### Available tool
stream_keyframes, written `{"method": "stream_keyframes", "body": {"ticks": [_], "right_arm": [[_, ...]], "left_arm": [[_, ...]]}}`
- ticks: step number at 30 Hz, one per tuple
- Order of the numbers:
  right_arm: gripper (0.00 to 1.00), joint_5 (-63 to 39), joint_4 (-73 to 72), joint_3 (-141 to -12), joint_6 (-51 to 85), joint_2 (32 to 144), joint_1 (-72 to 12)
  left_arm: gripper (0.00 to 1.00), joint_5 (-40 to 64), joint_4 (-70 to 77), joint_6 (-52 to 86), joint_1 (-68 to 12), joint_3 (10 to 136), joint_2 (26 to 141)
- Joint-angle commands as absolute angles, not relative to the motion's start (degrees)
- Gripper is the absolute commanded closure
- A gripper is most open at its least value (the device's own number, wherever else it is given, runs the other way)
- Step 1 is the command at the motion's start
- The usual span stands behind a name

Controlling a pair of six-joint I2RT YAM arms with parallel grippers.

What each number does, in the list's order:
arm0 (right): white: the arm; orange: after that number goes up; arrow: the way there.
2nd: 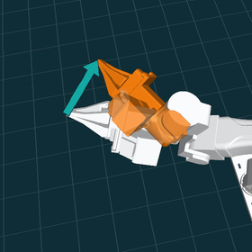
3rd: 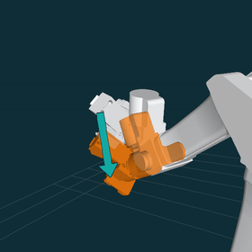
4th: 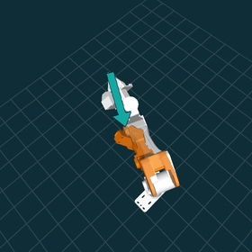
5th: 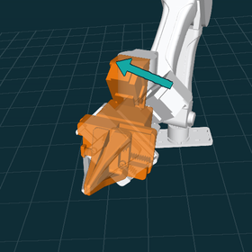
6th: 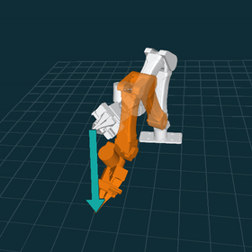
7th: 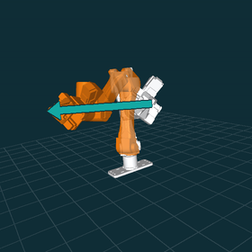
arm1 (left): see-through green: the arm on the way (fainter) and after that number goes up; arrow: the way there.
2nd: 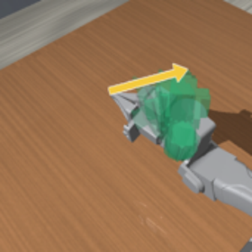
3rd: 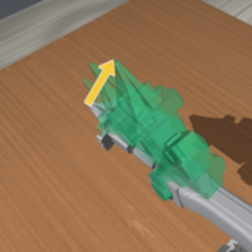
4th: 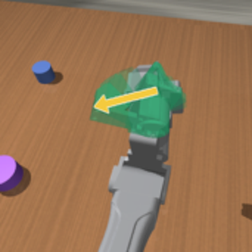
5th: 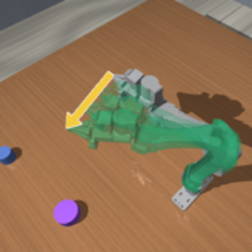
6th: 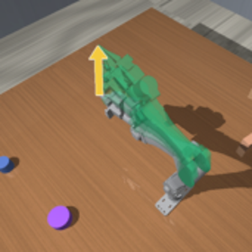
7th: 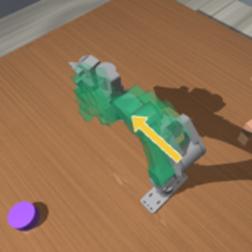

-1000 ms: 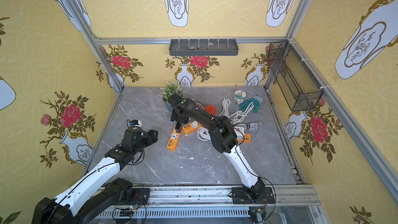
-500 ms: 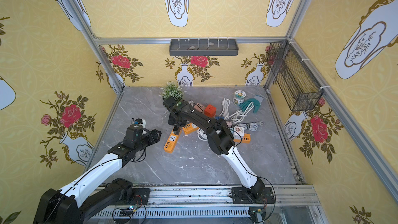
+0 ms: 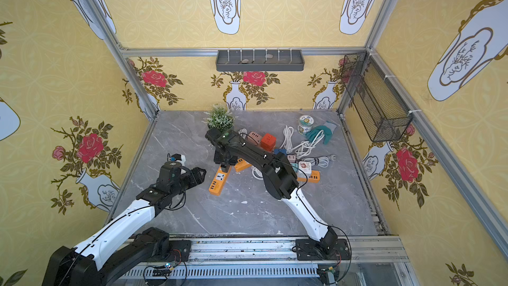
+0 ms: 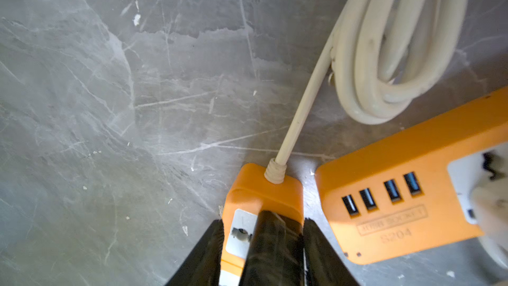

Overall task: Pull the plug off the socket
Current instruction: Remove the plug from the socket.

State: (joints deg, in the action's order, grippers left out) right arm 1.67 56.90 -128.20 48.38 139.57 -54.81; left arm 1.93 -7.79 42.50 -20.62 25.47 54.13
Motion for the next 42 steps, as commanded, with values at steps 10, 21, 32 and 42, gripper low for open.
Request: {"method": "stream_keyframes", "body": {"ticks": [10,21,32,42], "right_arm": [[0.79,0.9,50.0,-121.0,46.0,132.1,-55.1],[0.85,-16.2,14.8,-85.3,34.7,110.4,-49.5],[0.87,-17.8,11.4,-81.7,35.0,108.5,-49.0],[0.88,-18.9,9.4,-79.3,35.3,106.8,-47.7]], "left_arm": [[0.19,8.2,-5.0,41.6,-20.2,23.8,54.7],[0.16,48.1,27.5,48.9,-17.4,20.6,69.9],[0.29,48.2,27.4,50.3,-19.3,25.2,83.6],[0.22,39.0,11.6,42.3,-19.2,27.5,80.5]]}}
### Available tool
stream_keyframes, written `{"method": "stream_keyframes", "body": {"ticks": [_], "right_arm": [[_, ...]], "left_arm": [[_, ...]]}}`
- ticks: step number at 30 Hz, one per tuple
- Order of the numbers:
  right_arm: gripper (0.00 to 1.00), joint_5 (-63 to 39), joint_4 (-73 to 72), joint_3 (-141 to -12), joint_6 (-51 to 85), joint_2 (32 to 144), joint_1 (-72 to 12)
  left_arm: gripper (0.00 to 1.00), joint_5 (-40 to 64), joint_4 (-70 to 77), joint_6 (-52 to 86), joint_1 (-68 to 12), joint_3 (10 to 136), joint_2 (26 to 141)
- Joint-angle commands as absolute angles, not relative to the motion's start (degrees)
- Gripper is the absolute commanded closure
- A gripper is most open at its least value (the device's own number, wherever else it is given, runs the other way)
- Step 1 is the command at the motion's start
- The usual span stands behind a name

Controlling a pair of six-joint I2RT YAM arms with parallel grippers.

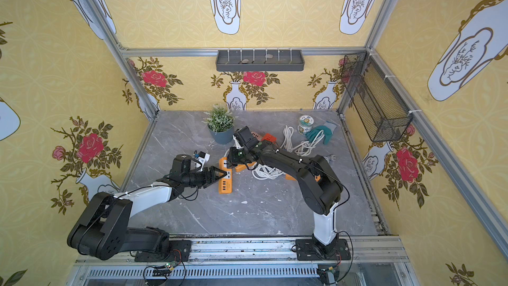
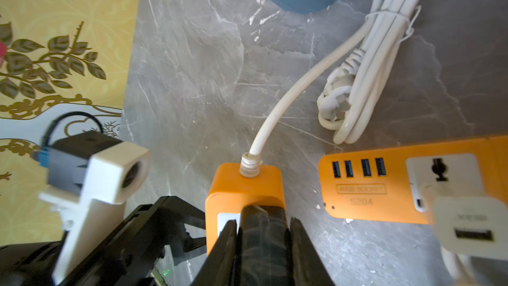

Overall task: Pull the plug off the socket
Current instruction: Remove the plug from the socket.

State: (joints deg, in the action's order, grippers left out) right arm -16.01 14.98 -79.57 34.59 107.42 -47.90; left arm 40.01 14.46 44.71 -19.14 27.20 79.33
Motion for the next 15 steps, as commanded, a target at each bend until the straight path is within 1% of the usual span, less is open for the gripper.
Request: {"method": "stream_keyframes", "body": {"ticks": [1,3,6,8,10,13,15], "right_arm": [[0.88,-19.3,9.0,-79.3,35.3,106.8,-47.7],[0.88,-20.3,8.3,-79.1,35.6,107.1,-47.7],[0.88,-20.8,8.3,-79.1,35.6,107.7,-47.7],[0.89,-20.7,8.5,-79.0,35.6,107.8,-47.7],[0.89,-20.8,8.9,-78.8,35.6,107.7,-47.5],[0.89,-20.3,8.9,-78.0,35.9,107.1,-47.4],[0.90,-19.4,8.5,-77.1,37.1,106.5,-48.1]], "left_arm": [[0.22,40.2,12.4,42.6,-19.2,27.7,81.4],[0.24,42.7,14.9,43.6,-19.6,28.3,83.4],[0.29,43.9,16.5,44.8,-20.2,29.2,84.6],[0.51,44.0,18.8,46.6,-20.1,28.8,84.9],[0.65,43.4,20.8,49.2,-19.9,28.1,85.6],[0.76,41.3,22.0,53.8,-18.7,26.9,86.8],[0.78,39.7,23.1,57.2,-17.3,25.5,87.6]]}}
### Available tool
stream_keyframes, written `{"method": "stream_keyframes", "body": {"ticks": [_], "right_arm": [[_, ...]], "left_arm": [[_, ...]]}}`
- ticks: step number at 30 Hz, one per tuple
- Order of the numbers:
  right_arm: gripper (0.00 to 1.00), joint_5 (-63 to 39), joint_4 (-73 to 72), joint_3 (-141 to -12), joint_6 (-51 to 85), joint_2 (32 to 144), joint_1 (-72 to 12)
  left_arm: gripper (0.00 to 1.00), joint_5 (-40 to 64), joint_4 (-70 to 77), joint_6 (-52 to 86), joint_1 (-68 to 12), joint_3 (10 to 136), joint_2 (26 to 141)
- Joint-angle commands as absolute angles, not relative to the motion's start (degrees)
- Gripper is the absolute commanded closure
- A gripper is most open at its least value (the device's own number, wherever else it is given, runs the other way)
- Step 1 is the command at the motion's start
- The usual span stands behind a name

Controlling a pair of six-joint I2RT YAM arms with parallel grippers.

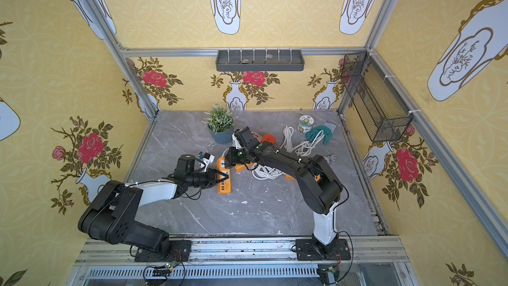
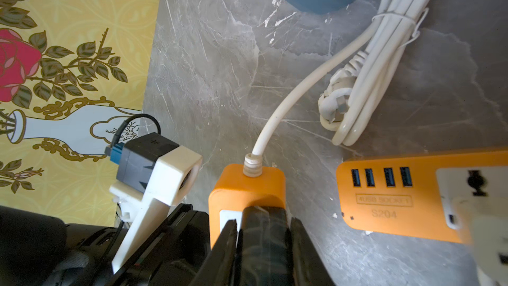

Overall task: Pull the plug off the socket
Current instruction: Remove the plug from the socket.

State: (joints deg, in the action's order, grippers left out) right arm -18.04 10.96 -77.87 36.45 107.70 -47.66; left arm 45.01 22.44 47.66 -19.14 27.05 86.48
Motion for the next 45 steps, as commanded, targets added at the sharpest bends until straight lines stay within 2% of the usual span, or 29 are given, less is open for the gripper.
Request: {"method": "stream_keyframes", "body": {"ticks": [1,4,6,10,18,23,28,31,35,38,42,45], "right_arm": [[0.90,-18.5,8.2,-76.8,37.8,106.3,-49.0],[0.90,-16.6,9.3,-78.6,37.1,106.8,-52.0],[0.91,-14.1,12.8,-79.6,37.6,106.5,-50.6],[0.92,-17.1,8.2,-70.5,40.4,100.3,-42.6],[0.92,-19.3,0.2,-62.9,40.7,92.5,-43.0],[0.92,-16.7,8.6,-68.1,44.7,96.1,-42.1],[0.92,-19.8,5.3,-69.3,46.8,98.1,-42.1],[0.93,-19.4,5.5,-69.2,45.6,98.2,-42.5],[0.93,-20.8,3.9,-67.4,45.3,98.6,-42.4],[0.86,-26.8,-2.3,-65.9,46.1,99.5,-42.3],[0.55,-31.1,-7.4,-65.2,48.2,101.2,-42.3],[0.50,-31.9,-9.0,-64.9,48.7,101.0,-42.0]], "left_arm": [[0.83,39.0,23.3,58.6,-16.8,25.0,88.0],[0.85,38.2,21.4,59.1,-16.0,25.1,89.5],[0.85,38.4,19.7,57.3,-15.9,25.6,90.4],[0.88,37.6,15.6,53.4,-15.8,25.4,90.9],[0.89,34.5,3.5,46.2,-15.8,30.5,90.0],[0.90,29.8,-5.0,42.7,-17.0,34.6,89.2],[0.90,22.3,-12.4,41.2,-19.0,37.7,87.4],[0.90,21.9,-12.1,41.6,-19.0,37.5,86.0],[0.90,26.3,-8.8,41.5,-19.0,37.7,84.8],[0.90,33.1,-1.2,42.1,-19.2,36.9,83.2],[0.90,37.1,3.1,40.3,-20.6,37.7,80.4],[0.90,38.2,3.2,39.7,-20.7,37.7,79.6]]}}
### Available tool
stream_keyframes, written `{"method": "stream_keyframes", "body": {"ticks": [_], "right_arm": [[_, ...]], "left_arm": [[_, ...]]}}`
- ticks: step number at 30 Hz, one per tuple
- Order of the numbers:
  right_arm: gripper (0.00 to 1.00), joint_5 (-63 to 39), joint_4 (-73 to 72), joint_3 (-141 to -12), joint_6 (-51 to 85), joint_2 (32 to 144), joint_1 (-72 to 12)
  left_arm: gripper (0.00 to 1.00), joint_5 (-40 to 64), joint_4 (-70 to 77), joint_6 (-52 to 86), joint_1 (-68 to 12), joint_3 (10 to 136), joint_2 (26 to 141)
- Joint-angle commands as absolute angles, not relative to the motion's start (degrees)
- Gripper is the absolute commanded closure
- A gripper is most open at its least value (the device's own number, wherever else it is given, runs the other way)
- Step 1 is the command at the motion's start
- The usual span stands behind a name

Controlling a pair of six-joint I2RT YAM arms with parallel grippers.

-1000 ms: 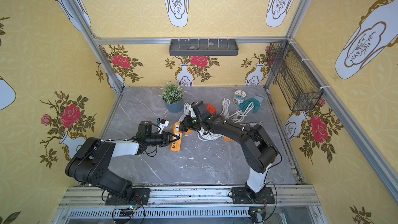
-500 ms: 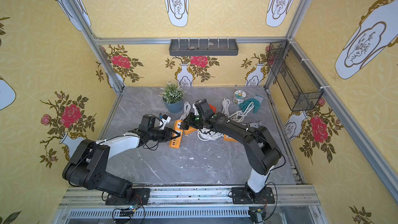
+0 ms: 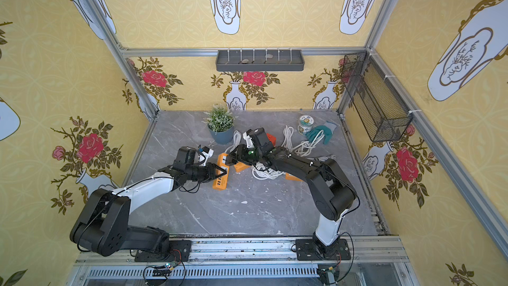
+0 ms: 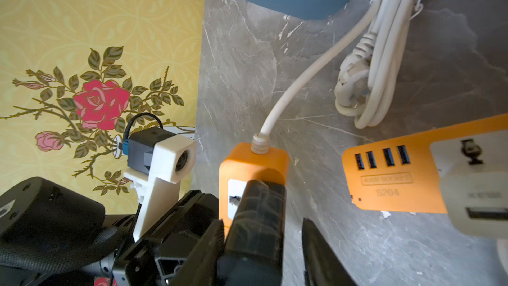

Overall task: Pull the plug off the socket
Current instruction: Remove the plug from the socket, then place the socket at the center of the board.

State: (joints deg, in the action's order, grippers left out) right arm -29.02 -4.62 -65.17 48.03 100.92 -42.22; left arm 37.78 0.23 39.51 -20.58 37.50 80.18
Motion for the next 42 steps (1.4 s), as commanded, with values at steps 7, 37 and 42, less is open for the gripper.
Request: {"method": "stream_keyframes", "body": {"ticks": [7,37,42], "right_arm": [[0.50,-32.3,-8.3,-65.9,48.7,101.7,-41.9],[0.92,-26.8,-2.5,-61.1,52.0,92.3,-38.1],[0.89,-28.5,-4.1,-57.3,51.8,89.9,-34.9]], "left_arm": [[0.90,38.6,4.0,39.7,-20.7,36.6,79.6],[0.89,37.4,4.7,40.2,-18.3,32.0,82.1],[0.74,40.6,8.6,47.2,-16.7,30.5,86.3]]}}
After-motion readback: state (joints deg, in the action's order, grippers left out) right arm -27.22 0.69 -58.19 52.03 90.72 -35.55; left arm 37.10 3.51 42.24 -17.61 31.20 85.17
